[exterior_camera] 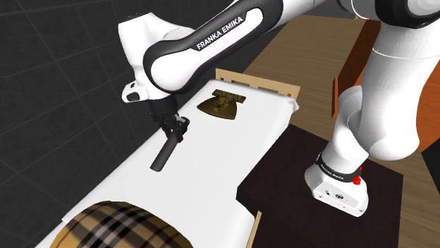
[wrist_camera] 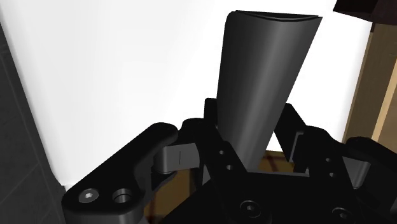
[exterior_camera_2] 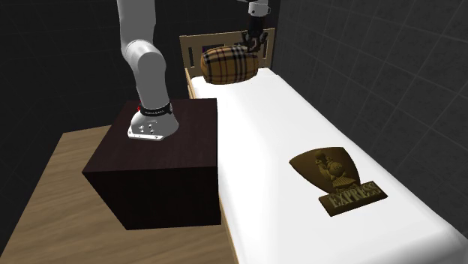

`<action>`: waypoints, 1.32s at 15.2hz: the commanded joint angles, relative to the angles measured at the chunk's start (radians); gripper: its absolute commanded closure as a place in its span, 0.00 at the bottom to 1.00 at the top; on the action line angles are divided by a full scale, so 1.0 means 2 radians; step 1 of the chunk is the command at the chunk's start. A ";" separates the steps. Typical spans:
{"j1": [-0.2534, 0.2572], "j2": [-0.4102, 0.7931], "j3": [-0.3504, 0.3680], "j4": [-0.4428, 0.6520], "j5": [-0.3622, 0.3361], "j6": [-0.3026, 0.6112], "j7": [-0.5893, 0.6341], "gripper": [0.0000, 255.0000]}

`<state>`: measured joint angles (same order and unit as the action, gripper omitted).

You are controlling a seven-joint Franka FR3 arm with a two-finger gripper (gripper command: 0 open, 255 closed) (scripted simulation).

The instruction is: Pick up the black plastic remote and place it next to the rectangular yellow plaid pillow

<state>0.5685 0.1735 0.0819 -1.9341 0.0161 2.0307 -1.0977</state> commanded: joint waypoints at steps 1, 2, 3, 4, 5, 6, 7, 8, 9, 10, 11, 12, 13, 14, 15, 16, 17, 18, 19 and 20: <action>0.006 0.013 0.004 0.010 -0.001 0.003 0.011 1.00; 0.006 0.015 0.004 0.007 -0.001 0.009 0.011 1.00; 0.006 0.018 0.004 0.003 -0.001 0.015 0.011 1.00; 0.006 0.021 0.004 0.000 -0.002 0.021 0.011 1.00; 0.006 0.024 0.004 -0.003 -0.002 0.027 0.011 1.00; 0.006 0.027 0.004 -0.006 -0.002 0.033 0.011 1.00; 0.007 0.030 0.004 -0.009 -0.002 0.039 0.011 1.00; 0.007 0.033 0.003 -0.011 -0.003 0.045 0.011 1.00; 0.007 0.037 0.003 -0.014 -0.003 0.051 0.011 1.00; 0.007 0.040 0.003 -0.016 -0.003 0.056 0.011 1.00; 0.007 0.044 0.003 -0.019 -0.003 0.062 0.011 1.00; 0.007 0.047 0.003 -0.021 -0.004 0.068 0.011 1.00; 0.007 0.051 0.003 -0.023 -0.004 0.074 0.011 1.00; 0.007 0.055 0.003 -0.025 -0.004 0.080 0.011 1.00; 0.007 0.058 0.003 -0.027 -0.005 0.086 0.012 1.00; 0.007 0.062 0.003 -0.029 -0.005 0.091 0.012 1.00; 0.008 0.066 0.003 -0.031 -0.005 0.097 0.012 1.00; 0.008 0.070 0.002 -0.033 -0.006 0.103 0.012 1.00; 0.008 0.074 0.002 -0.034 -0.006 0.108 0.012 1.00; 0.008 0.079 0.002 -0.035 -0.006 0.114 0.012 1.00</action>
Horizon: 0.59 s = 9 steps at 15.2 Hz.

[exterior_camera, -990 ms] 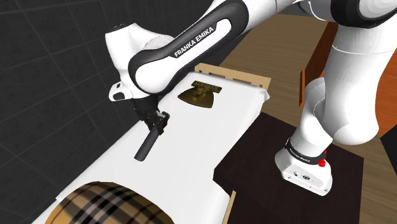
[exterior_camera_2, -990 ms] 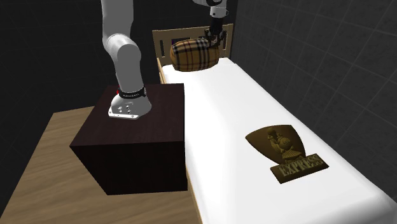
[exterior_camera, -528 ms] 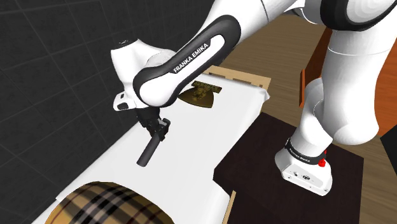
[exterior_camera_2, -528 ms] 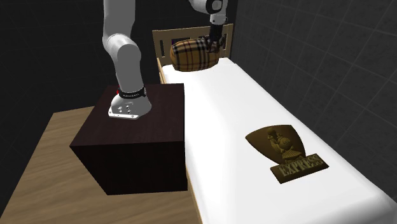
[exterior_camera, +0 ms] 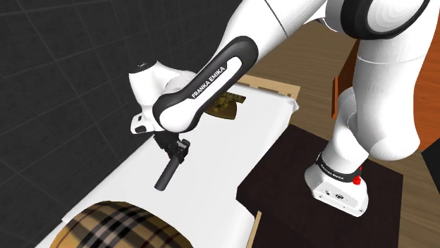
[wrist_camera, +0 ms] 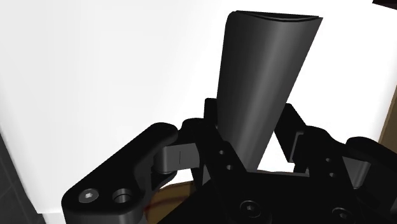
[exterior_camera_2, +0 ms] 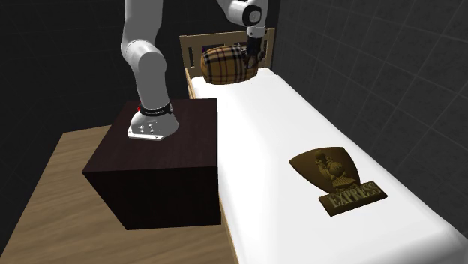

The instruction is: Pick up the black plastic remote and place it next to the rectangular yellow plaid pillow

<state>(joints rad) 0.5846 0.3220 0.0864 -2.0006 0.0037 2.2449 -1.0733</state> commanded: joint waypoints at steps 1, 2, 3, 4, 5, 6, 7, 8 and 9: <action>0.000 0.009 0.000 -0.004 -0.001 0.012 0.000 1.00; 0.000 0.013 -0.001 -0.005 -0.001 0.018 0.000 1.00; 0.000 0.018 -0.001 -0.006 -0.001 0.024 0.000 1.00; 0.001 0.022 -0.001 -0.007 -0.002 0.029 0.000 1.00; 0.001 0.027 -0.001 -0.008 -0.002 0.034 0.001 1.00; 0.001 0.031 -0.001 -0.008 -0.003 0.040 0.001 1.00; 0.001 0.036 -0.002 -0.009 -0.003 0.045 0.001 1.00; 0.001 0.041 -0.002 -0.010 -0.004 0.051 0.001 1.00; 0.002 0.046 -0.002 -0.010 -0.004 0.056 0.001 1.00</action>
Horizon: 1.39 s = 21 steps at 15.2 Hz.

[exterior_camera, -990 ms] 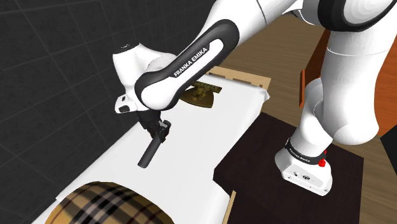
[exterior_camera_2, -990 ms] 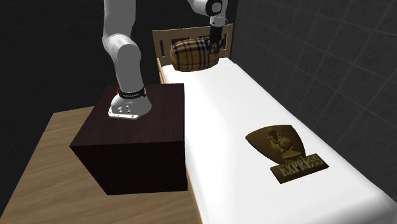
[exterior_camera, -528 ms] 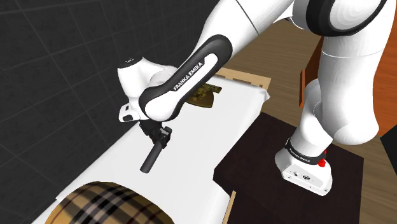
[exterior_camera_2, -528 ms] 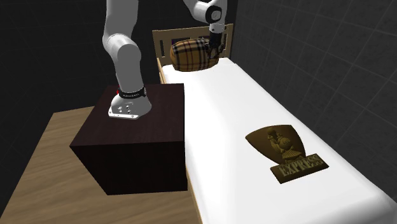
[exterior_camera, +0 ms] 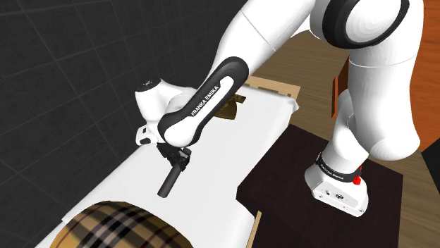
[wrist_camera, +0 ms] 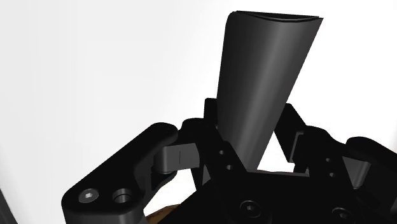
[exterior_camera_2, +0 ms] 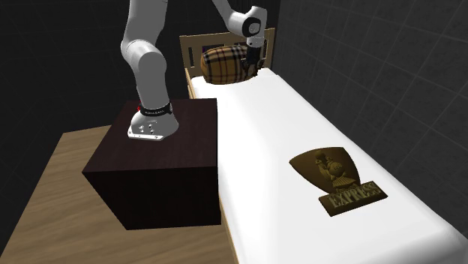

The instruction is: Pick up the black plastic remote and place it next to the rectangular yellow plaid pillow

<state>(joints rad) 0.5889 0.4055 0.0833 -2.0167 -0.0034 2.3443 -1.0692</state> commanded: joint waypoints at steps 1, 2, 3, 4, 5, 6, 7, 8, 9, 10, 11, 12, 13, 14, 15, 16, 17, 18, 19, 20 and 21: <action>0.000 0.009 -0.001 -0.002 -0.001 0.011 -0.001 1.00; 0.000 0.014 -0.001 -0.003 -0.001 0.017 -0.001 1.00; 0.000 0.019 -0.001 -0.003 -0.002 0.022 0.000 1.00; 0.000 0.024 -0.002 -0.003 -0.002 0.027 0.000 1.00; 0.001 0.029 -0.002 -0.003 -0.002 0.032 0.000 1.00; 0.001 0.034 -0.002 -0.002 -0.003 0.037 0.000 1.00; 0.001 0.040 -0.002 -0.002 -0.003 0.042 0.000 1.00; 0.001 0.045 -0.003 -0.002 -0.004 0.047 0.000 1.00; 0.002 0.051 -0.003 -0.001 -0.004 0.052 0.000 1.00; 0.002 0.056 -0.003 0.000 -0.005 0.057 0.001 1.00; 0.002 0.062 -0.004 0.000 -0.005 0.062 0.001 1.00; 0.002 0.067 -0.004 0.001 -0.005 0.066 0.001 1.00; 0.003 0.073 -0.004 0.002 -0.006 0.071 0.001 1.00; 0.003 0.079 -0.005 0.003 -0.006 0.076 0.001 1.00; 0.003 0.084 -0.005 0.004 -0.007 0.080 0.001 1.00; 0.003 0.090 -0.006 0.006 -0.007 0.085 0.001 1.00; 0.004 0.096 -0.006 0.007 -0.007 0.089 0.002 1.00; 0.004 0.102 -0.006 0.009 -0.008 0.094 0.002 1.00; 0.004 0.108 -0.007 0.010 -0.008 0.098 0.002 1.00; 0.005 0.114 -0.007 0.012 -0.009 0.102 0.002 1.00; 0.005 0.120 -0.007 0.014 -0.009 0.106 0.002 1.00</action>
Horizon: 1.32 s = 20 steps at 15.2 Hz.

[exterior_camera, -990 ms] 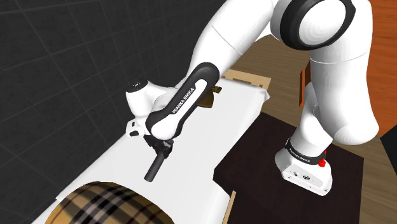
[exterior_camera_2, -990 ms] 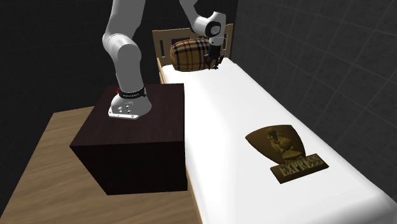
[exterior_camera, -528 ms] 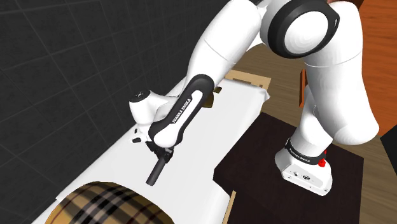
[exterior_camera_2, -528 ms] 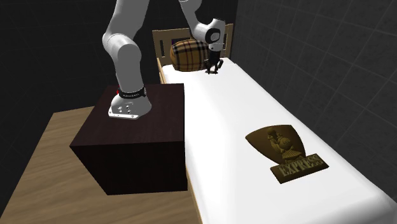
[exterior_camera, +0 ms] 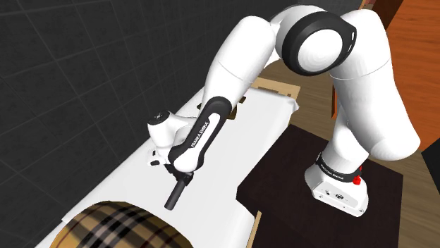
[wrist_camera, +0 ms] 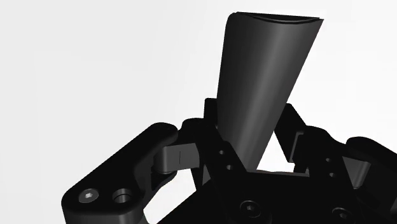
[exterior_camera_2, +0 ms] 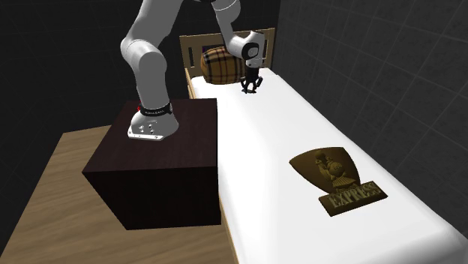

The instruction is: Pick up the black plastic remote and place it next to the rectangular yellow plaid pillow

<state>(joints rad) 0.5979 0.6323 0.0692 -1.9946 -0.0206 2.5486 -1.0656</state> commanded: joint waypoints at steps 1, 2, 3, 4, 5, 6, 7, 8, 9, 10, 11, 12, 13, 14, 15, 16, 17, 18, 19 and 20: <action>0.001 0.013 -0.001 0.005 -0.001 0.008 0.000 1.00; 0.001 0.019 -0.001 0.007 -0.001 0.012 0.000 1.00; 0.001 0.025 -0.001 0.009 -0.001 0.016 0.001 1.00; 0.002 0.031 -0.002 0.011 -0.002 0.020 0.001 1.00; 0.002 0.038 -0.002 0.014 -0.002 0.024 0.001 1.00; 0.002 0.044 -0.003 0.016 -0.002 0.028 0.001 1.00; 0.003 0.050 -0.003 0.019 -0.003 0.032 0.001 1.00; 0.003 0.060 -0.004 0.023 -0.003 0.038 0.001 1.00; 0.003 0.060 -0.004 0.023 -0.003 0.038 0.001 1.00; 0.003 0.060 -0.004 0.023 -0.003 0.038 0.001 1.00; 0.003 0.060 -0.004 0.023 -0.003 0.038 0.001 1.00; 0.003 0.060 -0.004 0.023 -0.003 0.038 0.001 1.00; 0.003 0.060 -0.004 0.023 -0.003 0.038 0.001 1.00; 0.003 0.060 -0.004 0.023 -0.003 0.038 0.001 1.00; 0.003 0.060 -0.004 0.023 -0.003 0.038 0.001 1.00; 0.003 0.060 -0.004 0.023 -0.003 0.038 0.001 1.00; 0.003 0.060 -0.004 0.023 -0.003 0.038 0.001 0.00; 0.003 0.060 -0.004 0.023 -0.003 0.038 0.001 0.00; 0.003 0.060 -0.004 0.023 -0.003 0.038 0.001 0.00; 0.003 0.060 -0.004 0.023 -0.003 0.038 0.001 0.00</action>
<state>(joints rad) 0.6042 0.7530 0.0618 -1.9488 -0.0267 2.6242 -1.0638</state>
